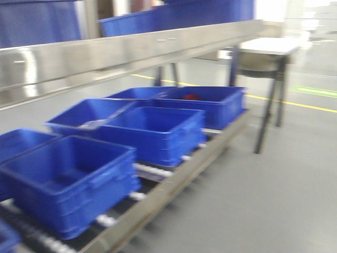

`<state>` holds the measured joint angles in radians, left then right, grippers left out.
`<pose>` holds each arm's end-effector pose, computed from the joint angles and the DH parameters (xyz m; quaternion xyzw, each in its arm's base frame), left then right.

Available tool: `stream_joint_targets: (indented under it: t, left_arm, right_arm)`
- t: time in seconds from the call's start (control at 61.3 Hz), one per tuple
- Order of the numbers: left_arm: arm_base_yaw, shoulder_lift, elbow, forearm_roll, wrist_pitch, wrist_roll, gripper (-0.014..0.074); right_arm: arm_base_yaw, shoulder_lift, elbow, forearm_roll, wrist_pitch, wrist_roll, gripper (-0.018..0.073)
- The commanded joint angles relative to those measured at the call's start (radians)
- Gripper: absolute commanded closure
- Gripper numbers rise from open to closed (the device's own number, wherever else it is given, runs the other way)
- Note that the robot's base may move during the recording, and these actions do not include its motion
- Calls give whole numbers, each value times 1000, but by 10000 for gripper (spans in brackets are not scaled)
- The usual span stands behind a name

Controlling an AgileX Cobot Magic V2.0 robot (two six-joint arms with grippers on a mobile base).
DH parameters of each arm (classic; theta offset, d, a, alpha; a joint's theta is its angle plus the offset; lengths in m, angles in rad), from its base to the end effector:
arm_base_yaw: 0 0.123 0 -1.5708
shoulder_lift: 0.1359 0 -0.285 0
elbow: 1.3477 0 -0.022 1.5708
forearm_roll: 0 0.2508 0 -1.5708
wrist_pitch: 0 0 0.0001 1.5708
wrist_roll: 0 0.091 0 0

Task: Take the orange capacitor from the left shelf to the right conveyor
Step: 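Turn the base away from the shelf while holding the cylinder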

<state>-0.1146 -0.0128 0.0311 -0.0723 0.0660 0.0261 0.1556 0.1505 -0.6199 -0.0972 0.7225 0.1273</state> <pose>0.0564 -0.0069 0.1974 0.0259 0.7055 -0.0585 0.7058 0.0182 -0.0031 0.3398 -0.0178 0.7622 0.0434 0.6457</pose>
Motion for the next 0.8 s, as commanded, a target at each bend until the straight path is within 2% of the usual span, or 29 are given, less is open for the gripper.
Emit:
stream_joint_targets:
  t: [0.0,0.783]
  left_arm:
    - [1,-11,-5,-2,-88,-2,723]
    - [1,-11,-5,-2,-88,-2,723]
  right_arm:
    - [-1,13,-26,-14,-86,-8,503]
    - [-1,13,-26,-14,-86,-8,503]
